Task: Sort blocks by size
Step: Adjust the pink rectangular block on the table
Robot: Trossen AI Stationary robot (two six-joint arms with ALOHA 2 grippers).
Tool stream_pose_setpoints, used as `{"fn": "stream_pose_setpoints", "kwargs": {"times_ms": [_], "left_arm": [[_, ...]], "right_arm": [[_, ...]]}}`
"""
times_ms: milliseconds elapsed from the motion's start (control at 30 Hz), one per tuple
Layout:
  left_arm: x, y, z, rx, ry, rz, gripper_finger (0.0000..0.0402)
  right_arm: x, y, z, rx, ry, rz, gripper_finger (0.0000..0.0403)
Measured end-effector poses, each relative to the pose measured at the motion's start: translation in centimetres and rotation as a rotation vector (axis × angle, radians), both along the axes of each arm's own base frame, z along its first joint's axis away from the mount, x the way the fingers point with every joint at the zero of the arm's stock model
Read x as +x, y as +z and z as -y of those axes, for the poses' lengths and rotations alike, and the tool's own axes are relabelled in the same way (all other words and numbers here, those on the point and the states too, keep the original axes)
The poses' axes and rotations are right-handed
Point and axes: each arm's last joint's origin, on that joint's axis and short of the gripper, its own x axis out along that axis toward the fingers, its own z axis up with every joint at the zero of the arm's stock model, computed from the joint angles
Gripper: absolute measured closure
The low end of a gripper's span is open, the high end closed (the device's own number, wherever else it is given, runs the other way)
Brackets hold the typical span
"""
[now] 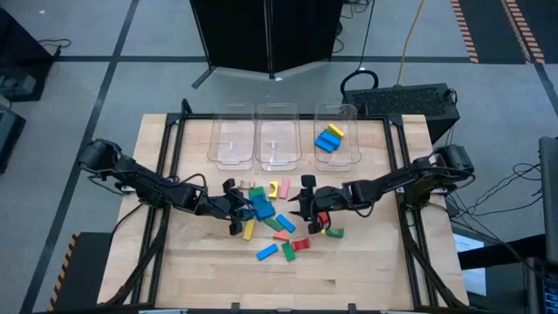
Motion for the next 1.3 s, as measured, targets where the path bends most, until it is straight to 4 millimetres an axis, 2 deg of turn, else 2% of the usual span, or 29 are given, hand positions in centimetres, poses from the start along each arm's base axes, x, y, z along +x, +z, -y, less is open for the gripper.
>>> {"fn": "stream_pose_setpoints", "kwargs": {"times_ms": [300,467,667,800,1067,1167,1300], "left_arm": [[-0.1,-0.1,0.0,-0.041,0.036,-0.006,0.0278],[-0.2,-0.2,0.0,-0.08,0.069,-0.013,0.0278],[-0.3,-0.3,-0.1,-0.116,0.103,-0.018,0.0278],[-0.4,-0.4,0.1,-0.114,0.1,-0.024,0.0278],[-0.6,-0.5,0.6,-0.106,0.079,-0.043,0.0278],[-0.7,-0.5,0.8,-0.105,0.071,-0.043,0.0278],[-0.7,-0.4,1.2,-0.108,0.028,-0.039,0.0278]], "right_arm": [[1.4,-2.5,2.3,0.083,-0.132,-0.008,0.0241],[2.9,-3.3,3.6,0.109,-0.195,-0.026,0.0241],[4.7,-4.9,4.9,0.109,-0.25,-0.133,0.0253],[5.1,-5.4,5.1,0.091,-0.274,-0.168,0.0282],[4.6,-5.8,5.1,0.087,-0.313,-0.246,0.0334],[4.3,-5.9,4.6,0.105,-0.306,-0.279,0.0343],[4.0,-6.0,2.7,0.122,-0.278,-0.307,0.0348]]}}
